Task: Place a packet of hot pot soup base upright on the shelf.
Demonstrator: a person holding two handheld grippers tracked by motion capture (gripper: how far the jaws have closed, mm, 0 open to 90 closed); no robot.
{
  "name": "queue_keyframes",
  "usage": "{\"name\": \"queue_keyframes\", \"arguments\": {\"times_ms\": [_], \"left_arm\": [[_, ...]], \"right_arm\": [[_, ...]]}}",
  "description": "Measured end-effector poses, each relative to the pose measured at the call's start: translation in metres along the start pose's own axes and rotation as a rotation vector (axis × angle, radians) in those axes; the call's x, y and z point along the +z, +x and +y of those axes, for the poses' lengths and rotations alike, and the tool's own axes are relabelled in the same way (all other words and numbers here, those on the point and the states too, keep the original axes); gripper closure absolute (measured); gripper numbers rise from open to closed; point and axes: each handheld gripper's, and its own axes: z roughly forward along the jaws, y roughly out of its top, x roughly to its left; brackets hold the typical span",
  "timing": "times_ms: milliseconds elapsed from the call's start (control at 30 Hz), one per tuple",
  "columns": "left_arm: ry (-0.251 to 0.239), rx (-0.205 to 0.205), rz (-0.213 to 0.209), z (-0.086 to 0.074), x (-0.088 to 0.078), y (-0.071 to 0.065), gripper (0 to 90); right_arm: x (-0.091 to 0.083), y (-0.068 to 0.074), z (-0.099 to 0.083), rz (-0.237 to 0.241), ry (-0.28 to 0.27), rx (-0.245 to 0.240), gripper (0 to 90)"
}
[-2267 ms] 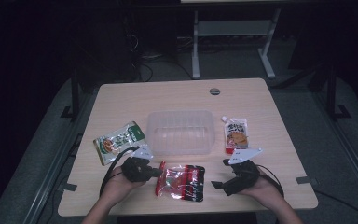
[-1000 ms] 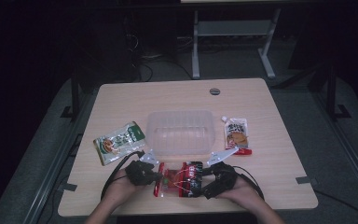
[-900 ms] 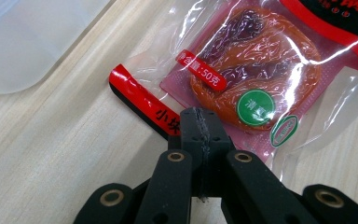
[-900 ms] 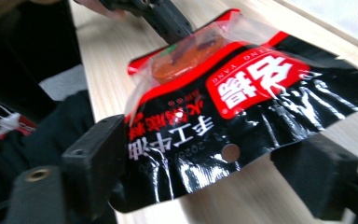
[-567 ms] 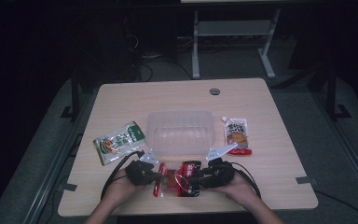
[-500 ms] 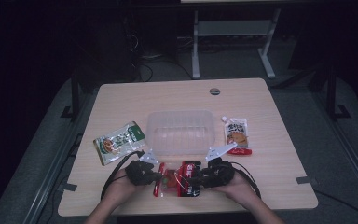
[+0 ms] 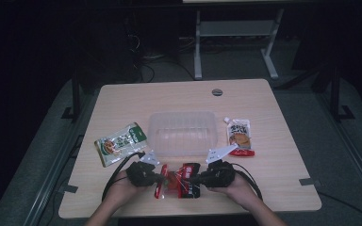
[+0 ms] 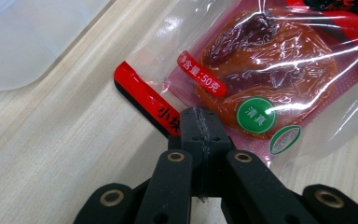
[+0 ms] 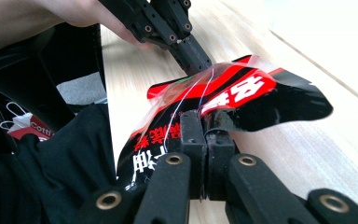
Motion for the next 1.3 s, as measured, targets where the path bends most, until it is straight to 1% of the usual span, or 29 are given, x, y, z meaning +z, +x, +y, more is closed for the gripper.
{"name": "queue_keyframes", "arguments": {"times_ms": [67, 100, 133, 200, 233, 300, 400, 433, 467, 500, 533, 567, 600, 633, 667, 700, 733, 767, 800, 867, 900, 933, 1033, 1067, 1100, 1133, 1200, 1233, 1300], "left_arm": [[-0.001, -0.001, 0.0, 0.0, 0.0, -0.001, 89.9], [-0.004, -0.003, -0.007, 0.001, 0.001, -0.002, 89.9], [-0.004, -0.002, -0.008, 0.002, 0.002, -0.003, 89.9], [0.004, 0.006, -0.006, 0.002, 0.002, -0.004, 89.9], [0.008, 0.013, -0.003, 0.003, 0.002, -0.005, 89.9], [0.0, 0.017, -0.002, 0.003, 0.001, -0.005, 89.9], [-0.027, 0.015, -0.01, 0.004, 0.0, -0.006, 89.9], [-0.042, 0.007, -0.013, 0.005, -0.001, -0.007, 89.9], [-0.044, 0.017, -0.016, 0.006, -0.002, -0.007, 89.9], [-0.058, 0.011, -0.024, 0.007, -0.001, -0.008, 89.9], [-0.06, 0.024, -0.032, 0.008, -0.002, -0.009, 89.9], [-0.083, 0.03, -0.042, 0.01, -0.001, -0.013, 89.9], [-0.083, 0.03, -0.042, 0.01, -0.001, -0.013, 89.8], [-0.088, 0.06, -0.051, 0.013, -0.001, -0.017, 89.8], [-0.088, 0.06, -0.051, 0.013, -0.001, -0.017, 89.8], [-0.095, 0.068, -0.063, 0.014, -0.001, -0.019, 89.8], [-0.109, 0.072, -0.074, 0.015, -0.001, -0.021, 89.8], [-0.127, 0.09, -0.091, 0.018, -0.001, -0.024, 89.7], [-0.127, 0.09, -0.091, 0.018, -0.001, -0.024, 89.1], [-0.144, 0.088, -0.099, 0.02, 0.0, -0.027, 87.2], [-0.149, 0.097, -0.108, 0.02, -0.001, -0.03, 86.0], [-0.149, 0.1, -0.108, 0.02, -0.001, -0.03, 84.2], [-0.157, 0.093, -0.107, 0.019, -0.004, -0.029, 79.3], [-0.161, 0.086, -0.109, 0.018, -0.006, -0.027, 79.3], [-0.166, 0.076, -0.111, 0.017, -0.008, -0.026, 76.2], [-0.169, 0.072, -0.115, 0.016, -0.01, -0.025, 76.2], [-0.178, 0.066, -0.12, 0.014, -0.014, -0.023, 74.1], [-0.177, 0.069, -0.122, 0.012, -0.018, -0.021, 70.7], [-0.18, 0.065, -0.119, 0.011, -0.021, -0.021, 67.6]], "right_arm": [[-0.001, 0.0, 0.0, 0.014, -0.011, 0.002, 89.5], [-0.004, 0.0, 0.001, 0.043, -0.037, 0.013, 90.0], [-0.005, -0.001, 0.003, 0.059, -0.049, 0.015, 90.0], [-0.005, 0.0, 0.004, 0.069, -0.059, 0.016, 90.0], [-0.004, 0.001, 0.006, 0.077, -0.069, 0.009, 90.0], [-0.004, 0.003, 0.01, 0.097, -0.083, 0.006, 90.0], [-0.004, 0.006, 0.013, 0.125, -0.099, -0.003, 90.0], [-0.006, 0.008, 0.015, 0.14, -0.122, -0.008, 90.0], [-0.006, 0.008, 0.015, 0.14, -0.122, -0.008, 90.0], [-0.008, 0.009, 0.016, 0.153, -0.141, -0.016, 90.0], [-0.008, 0.009, 0.016, 0.153, -0.141, -0.016, 90.0], [-0.01, 0.01, 0.018, 0.167, -0.161, -0.018, 90.0], [-0.01, 0.011, 0.019, 0.167, -0.159, -0.019, 90.0], [-0.01, 0.012, 0.02, 0.169, -0.168, -0.024, 90.0], [-0.011, 0.013, 0.021, 0.173, -0.171, -0.023, 90.0], [-0.011, 0.014, 0.021, 0.176, -0.173, -0.029, 90.0], [-0.011, 0.014, 0.021, 0.176, -0.173, -0.029, 90.0], [-0.012, 0.014, 0.021, 0.175, -0.175, -0.035, 90.0], [-0.012, 0.014, 0.021, 0.175, -0.175, -0.035, 90.0], [-0.013, 0.014, 0.021, 0.19, -0.186, -0.029, 90.0], [-0.014, 0.014, 0.022, 0.191, -0.195, -0.037, 90.0], [-0.015, 0.015, 0.022, 0.195, -0.196, -0.032, 90.0], [-0.02, 0.015, 0.023, 0.187, -0.203, -0.041, 90.0], [-0.02, 0.015, 0.023, 0.187, -0.203, -0.041, 90.0], [-0.022, 0.015, 0.023, 0.19, -0.214, -0.033, 90.0], [-0.022, 0.015, 0.023, 0.19, -0.214, -0.033, 90.0], [-0.024, 0.014, 0.023, 0.192, -0.224, -0.034, 90.0], [-0.025, 0.015, 0.023, 0.187, -0.225, -0.033, 90.0], [-0.027, 0.015, 0.023, 0.182, -0.226, -0.034, 90.0]]}}
